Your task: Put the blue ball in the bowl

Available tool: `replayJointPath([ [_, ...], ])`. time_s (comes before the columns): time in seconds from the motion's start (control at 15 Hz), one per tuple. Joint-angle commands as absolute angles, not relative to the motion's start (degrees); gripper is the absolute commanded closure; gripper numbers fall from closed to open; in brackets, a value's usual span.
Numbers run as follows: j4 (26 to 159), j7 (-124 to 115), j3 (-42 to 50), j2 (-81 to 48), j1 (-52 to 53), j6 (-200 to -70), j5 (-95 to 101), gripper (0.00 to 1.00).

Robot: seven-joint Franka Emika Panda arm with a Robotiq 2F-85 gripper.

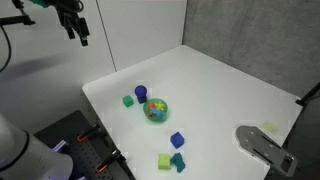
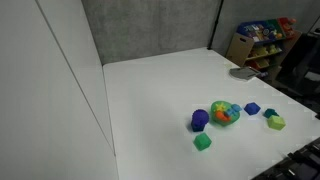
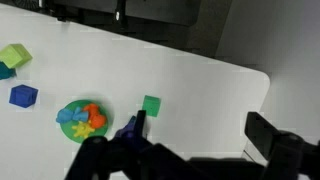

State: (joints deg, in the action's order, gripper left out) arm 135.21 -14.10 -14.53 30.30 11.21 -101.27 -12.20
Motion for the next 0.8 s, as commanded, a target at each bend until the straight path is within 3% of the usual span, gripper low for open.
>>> replayJointPath([
  [0.0,135.04,-14.13,-14.52,30.26,11.24,-101.16,-12.17,0.00],
  [0.73,134.34,-15.10,-14.90,28.47,10.21,-102.18,-10.38,0.00],
])
